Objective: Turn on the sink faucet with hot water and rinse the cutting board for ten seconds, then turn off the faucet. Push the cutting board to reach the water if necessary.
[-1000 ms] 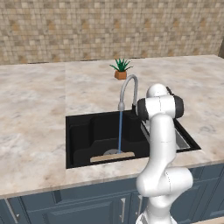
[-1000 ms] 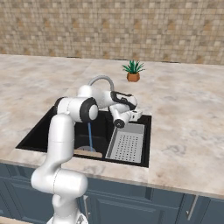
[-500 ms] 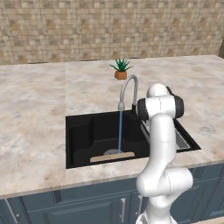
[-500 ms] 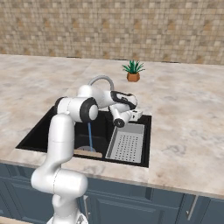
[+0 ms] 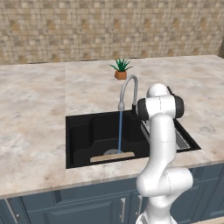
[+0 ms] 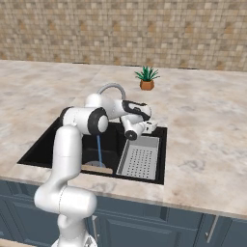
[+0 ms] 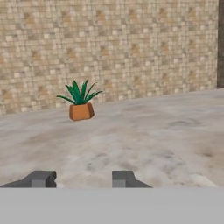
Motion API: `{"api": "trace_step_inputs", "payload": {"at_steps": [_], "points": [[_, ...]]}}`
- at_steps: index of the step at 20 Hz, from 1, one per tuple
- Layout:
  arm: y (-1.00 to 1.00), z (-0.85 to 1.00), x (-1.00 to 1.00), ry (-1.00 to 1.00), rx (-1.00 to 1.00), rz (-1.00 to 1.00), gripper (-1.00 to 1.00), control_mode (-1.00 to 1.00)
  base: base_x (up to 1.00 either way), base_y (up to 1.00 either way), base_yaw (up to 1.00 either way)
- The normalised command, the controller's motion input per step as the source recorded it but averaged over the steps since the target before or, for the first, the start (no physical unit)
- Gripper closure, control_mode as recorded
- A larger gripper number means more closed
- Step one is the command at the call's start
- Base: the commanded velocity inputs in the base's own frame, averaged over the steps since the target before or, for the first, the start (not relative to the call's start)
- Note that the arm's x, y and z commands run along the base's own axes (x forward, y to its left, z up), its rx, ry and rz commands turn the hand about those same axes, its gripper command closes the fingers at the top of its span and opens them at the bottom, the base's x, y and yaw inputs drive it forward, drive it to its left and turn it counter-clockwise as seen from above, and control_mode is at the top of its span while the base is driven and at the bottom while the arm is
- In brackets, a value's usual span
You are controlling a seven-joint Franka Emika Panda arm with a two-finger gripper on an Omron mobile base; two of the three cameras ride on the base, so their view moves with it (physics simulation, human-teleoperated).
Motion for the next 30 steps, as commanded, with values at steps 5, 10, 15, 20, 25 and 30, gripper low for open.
{"api": "trace_step_inputs", "payload": {"at_steps": [5,10,15,20,25,30], "points": [[-0.64,-0.19,-0.29,0.00,0.00,0.00,1.00,-1.00,0.00,0.00,0.00],[-0.72,-0.14,-0.31,0.00,0.00,0.00,1.00,-1.00,0.00,0.00,0.00],[-0.69,-0.11,-0.29,0.00,0.00,0.00,1.00,-1.00,0.00,0.00,0.00],[-0.34,0.00,-0.14,0.00,0.00,-0.01,1.00,-1.00,0.00,0.00,0.00],[0.00,0.43,-0.16,0.00,0.00,-0.02,1.00,-1.00,0.00,0.00,0.00],[0.03,0.51,-0.13,0.01,0.00,0.00,1.00,-1.00,0.00,0.00,0.00]]}}
